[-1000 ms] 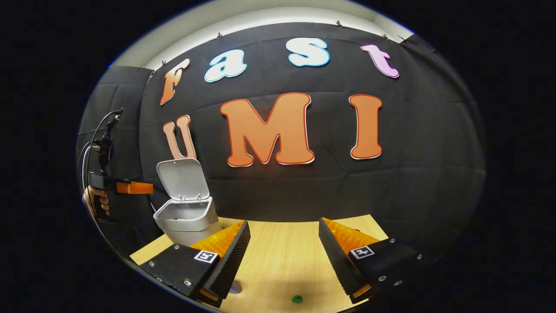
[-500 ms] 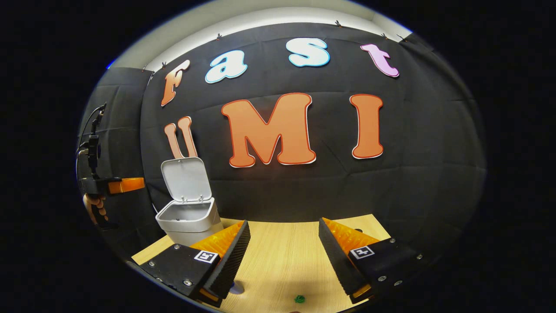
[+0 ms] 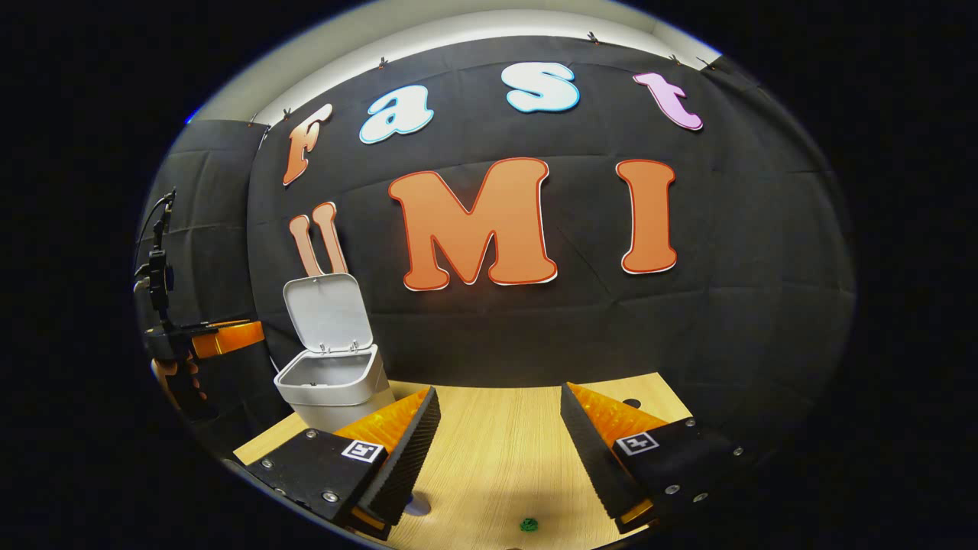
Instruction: Press the lid of the desktop garbage bin to open it, pick up the crumpled paper on the desktop and throw it into the bin, then pick up the pop can on the desktop and drop it into the bin, and finally close the garbage bin lid.
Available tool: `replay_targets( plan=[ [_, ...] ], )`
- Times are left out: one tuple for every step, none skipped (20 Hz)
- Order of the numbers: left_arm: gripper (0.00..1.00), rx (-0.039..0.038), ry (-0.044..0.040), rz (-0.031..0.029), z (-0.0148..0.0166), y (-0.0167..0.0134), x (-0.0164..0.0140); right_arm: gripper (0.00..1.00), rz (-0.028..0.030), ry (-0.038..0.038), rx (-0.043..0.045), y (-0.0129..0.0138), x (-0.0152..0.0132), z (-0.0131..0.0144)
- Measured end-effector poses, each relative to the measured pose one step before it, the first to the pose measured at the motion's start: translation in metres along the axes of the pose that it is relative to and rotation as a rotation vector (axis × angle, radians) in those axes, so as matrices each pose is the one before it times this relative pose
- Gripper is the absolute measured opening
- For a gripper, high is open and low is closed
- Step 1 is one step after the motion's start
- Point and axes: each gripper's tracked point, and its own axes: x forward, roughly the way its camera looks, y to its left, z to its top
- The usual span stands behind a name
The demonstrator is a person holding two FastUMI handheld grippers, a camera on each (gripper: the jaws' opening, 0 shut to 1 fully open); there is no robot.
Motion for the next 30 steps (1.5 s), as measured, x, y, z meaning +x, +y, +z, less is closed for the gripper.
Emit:
replay_targets(
  plan=[
    [0.61,0.00667,0.00069,-0.00893,0.00067,-0.00271,0.00121,0.94,0.00076,0.00408,0.00217,0.00038,0.00035,-0.0005],
    [0.66,0.0046,-0.00833,-0.00273,0.00119,-0.002,0.00024,0.94,0.00369,0.00462,0.00749,-0.00041,0.00054,-0.0023],
    [0.79,0.00527,-0.0012,-0.004,-0.00117,-0.0021,-0.00005,0.94,0.00959,0.00331,0.00844,0.00182,0.00006,-0.00095],
    [0.92,0.00234,0.0003,-0.00715,-0.00089,-0.00234,0.00114,0.94,0.00083,0.0075,0.00364,0.00114,0.00046,-0.00184],
    [0.95,-0.00227,-0.00031,-0.00713,-0.00097,-0.00226,-0.00031,0.94,-0.00145,0.01163,-0.00341,-0.00079,0.00085,-0.00368],
    [0.95,-0.00291,0.00477,-0.003,-0.00264,-0.0012,0.00233,0.94,-0.00261,0.01072,-0.00726,-0.00107,0.00118,-0.00408],
    [0.95,-0.00228,0.00754,-0.00116,-0.00371,0.0002,0.00201,0.94,-0.00473,0.00789,-0.00884,-0.00076,0.00043,-0.00256],
    [0.95,-0.00466,0.00704,-0.00479,-0.00188,-0.00092,0.00127,0.94,-0.00148,0.01082,-0.01144,-0.00035,-0.00005,-0.00369],
    [0.95,-0.00739,0.00519,-0.00833,-0.00241,-0.00262,0.00106,0.94,-0.0021,0.0122,-0.01253,-0.00113,0.0007,-0.00372],
    [0.95,-0.00583,0.00335,-0.00666,-0.00178,-0.00077,0.00028,0.94,-0.00256,0.01238,-0.01213,-0.00031,0.00096,-0.00473],
    [0.95,-0.00334,0.00285,-0.00528,-0.00144,-0.00028,0.00087,0.94,-0.00219,0.01787,-0.01039,-0.00062,0.00095,-0.00637],
    [0.95,-0.00192,0.00361,-0.0018,-0.00304,-0.00018,-0.00014,0.94,0.00082,0.02474,-0.00703,-0.00029,0.00202,-0.00762],
    [0.95,-0.00157,0.00583,-0.00476,-0.00245,-0.00107,0.00077,0.94,0.00106,0.02267,-0.00269,0.00046,0.00197,-0.00822],
    [0.95,-0.00483,0.00319,-0.01049,-0.00321,-0.00063,0.00013,0.94,0.00203,0.02621,-0.0023,0.0003,0.00196,-0.0097],
    [0.95,-0.01111,0.00232,-0.02093,-0.00181,-0.00394,0.00017,0.94,0.00351,0.02784,-0.00575,-0.00037,0.00282,-0.01],
    [0.95,-0.01371,0.00451,-0.01693,-0.00324,-0.00219,0.00011,0.94,0.00541,0.03115,-0.00716,0.00036,0.00395,-0.01369],
    [0.95,-0.01139,0.00317,-0.01212,-0.00404,-0.00096,-0.00019,0.95,0.00316,0.03685,-0.00641,0.00052,0.00413,-0.01381],
    [0.95,-0.00328,0.00866,0.00007,-0.00381,0.00208,0.00048,0.94,-0.00018,0.03909,-0.00336,-0.0002,0.0058,-0.01454],
    [0.95,0.00126,0.00707,0.00524,-0.00315,0.00351,0.00095,0.94,0.00289,0.04465,0.00111,0.00053,0.00604,-0.01573],
    [0.95,0.00322,0.00906,0.00596,-0.00455,0.00365,-0.00009,0.95,0.00895,0.0467,0.00494,0.00195,0.00614,-0.01749],
    [0.95,0.00309,0.00919,0.00329,-0.00419,0.00311,0.00043,0.95,0.02244,0.03445,0.01035,0.00351,0.0053,-0.01588],
    [0.95,0.00348,0.00987,0.00189,-0.00364,0.00238,0.00078,0.95,0.01613,0.04378,0.01,0.00217,0.00809,-0.01638],
    [0.95,0.00125,0.00988,0.00381,-0.00325,0.00318,0.00071,0.95,0.00376,0.04905,0.00713,-0.0016,0.01003,-0.01782],
    [0.95,-0.00056,0.00728,0.00369,-0.00416,0.00249,0.00218,0.95,0.00351,0.03839,-0.00047,0.00021,0.00805,-0.01724],
    [0.95,-0.00087,0.01061,0.00484,-0.00421,0.0026,0.00216,0.95,-0.00467,0.04256,-0.00636,-0.00234,0.00718,-0.01614],
    [0.95,-0.00166,0.01108,0.00566,-0.00385,0.00453,0.00196,0.95,0.00041,0.05663,-0.00548,-0.00298,0.00844,-0.01777],
    [0.95,-0.00236,0.01102,0.00626,-0.00323,0.00321,0.00207,0.95,-0.00245,0.05351,0.0009,-0.00341,0.00925,-0.01539],
    [0.95,-0.00274,0.01322,0.00547,-0.00421,0.00323,0.00186,0.96,-0.00233,0.04866,0.00179,-0.00147,0.00761,-0.01151],
    [0.95,-0.00047,0.01491,0.00497,-0.00396,0.00239,0.00286,0.96,-0.00344,0.04484,-0.00142,-0.00282,0.00516,-0.01146],
    [0.95,0.00163,0.01186,0.00695,-0.0044,0.00248,0.00388,0.96,-0.0007,0.0381,-0.00584,-0.00433,0.00515,-0.00913]
  ],
)
